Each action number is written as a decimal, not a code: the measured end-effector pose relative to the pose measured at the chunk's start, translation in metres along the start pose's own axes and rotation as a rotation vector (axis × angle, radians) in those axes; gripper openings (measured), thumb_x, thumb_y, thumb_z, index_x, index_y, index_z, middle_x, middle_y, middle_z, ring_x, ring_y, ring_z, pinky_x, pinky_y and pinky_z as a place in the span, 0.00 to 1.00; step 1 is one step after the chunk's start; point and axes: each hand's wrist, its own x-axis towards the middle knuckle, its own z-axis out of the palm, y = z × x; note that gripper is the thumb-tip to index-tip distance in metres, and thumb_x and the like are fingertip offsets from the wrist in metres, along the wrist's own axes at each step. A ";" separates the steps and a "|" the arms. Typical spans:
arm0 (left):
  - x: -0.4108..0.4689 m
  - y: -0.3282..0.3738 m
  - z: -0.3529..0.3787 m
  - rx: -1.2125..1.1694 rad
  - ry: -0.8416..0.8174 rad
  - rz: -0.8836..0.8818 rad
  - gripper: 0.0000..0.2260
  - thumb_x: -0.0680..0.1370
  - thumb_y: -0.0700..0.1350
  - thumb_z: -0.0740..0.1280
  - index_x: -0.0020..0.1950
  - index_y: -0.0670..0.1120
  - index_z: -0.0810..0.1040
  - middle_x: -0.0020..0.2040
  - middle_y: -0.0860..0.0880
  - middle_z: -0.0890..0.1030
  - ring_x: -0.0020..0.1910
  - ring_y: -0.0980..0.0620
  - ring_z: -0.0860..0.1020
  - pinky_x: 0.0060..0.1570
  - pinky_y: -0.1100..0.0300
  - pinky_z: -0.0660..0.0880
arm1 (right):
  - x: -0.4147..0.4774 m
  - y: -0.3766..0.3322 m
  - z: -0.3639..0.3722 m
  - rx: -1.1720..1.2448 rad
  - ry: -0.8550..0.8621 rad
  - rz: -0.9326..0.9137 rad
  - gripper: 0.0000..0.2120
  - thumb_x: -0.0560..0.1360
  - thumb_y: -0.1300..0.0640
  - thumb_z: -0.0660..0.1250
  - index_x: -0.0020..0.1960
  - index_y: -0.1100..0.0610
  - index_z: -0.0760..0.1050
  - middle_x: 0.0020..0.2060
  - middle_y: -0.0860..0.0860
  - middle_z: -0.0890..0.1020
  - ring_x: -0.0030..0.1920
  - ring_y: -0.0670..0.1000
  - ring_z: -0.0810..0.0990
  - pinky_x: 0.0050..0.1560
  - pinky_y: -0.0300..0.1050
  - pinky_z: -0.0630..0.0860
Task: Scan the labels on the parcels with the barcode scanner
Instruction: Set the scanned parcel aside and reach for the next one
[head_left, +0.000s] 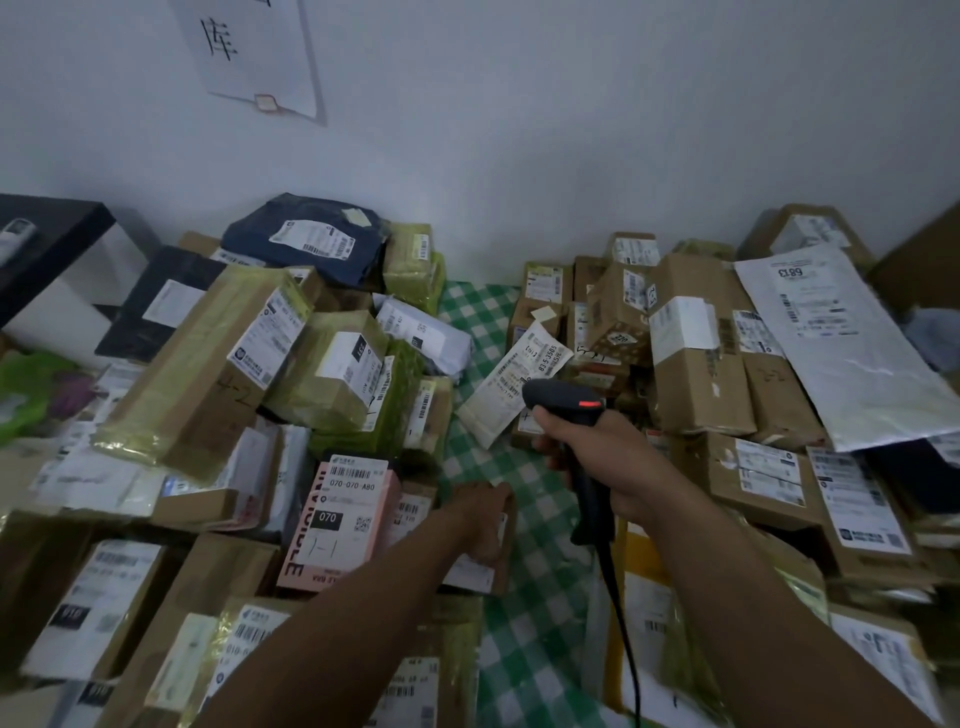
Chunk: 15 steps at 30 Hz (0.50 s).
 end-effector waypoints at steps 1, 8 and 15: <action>0.000 -0.001 -0.003 0.022 -0.029 -0.007 0.41 0.69 0.54 0.80 0.74 0.45 0.64 0.69 0.42 0.74 0.65 0.40 0.74 0.66 0.47 0.72 | 0.002 -0.007 0.003 0.018 0.006 -0.020 0.08 0.78 0.51 0.73 0.54 0.53 0.82 0.38 0.51 0.85 0.34 0.47 0.80 0.33 0.43 0.74; 0.008 0.000 -0.023 -0.309 0.198 -0.050 0.33 0.74 0.52 0.77 0.75 0.46 0.68 0.72 0.45 0.72 0.69 0.45 0.73 0.68 0.50 0.72 | 0.023 -0.041 -0.006 -0.041 0.006 -0.094 0.08 0.80 0.50 0.72 0.56 0.52 0.81 0.39 0.49 0.84 0.37 0.47 0.80 0.36 0.41 0.76; 0.064 -0.012 -0.088 -0.534 0.614 -0.127 0.28 0.77 0.48 0.75 0.73 0.45 0.69 0.71 0.48 0.72 0.70 0.47 0.72 0.65 0.56 0.71 | 0.064 -0.027 -0.030 -0.095 0.043 -0.013 0.09 0.79 0.50 0.73 0.54 0.55 0.83 0.46 0.54 0.86 0.37 0.48 0.81 0.40 0.44 0.77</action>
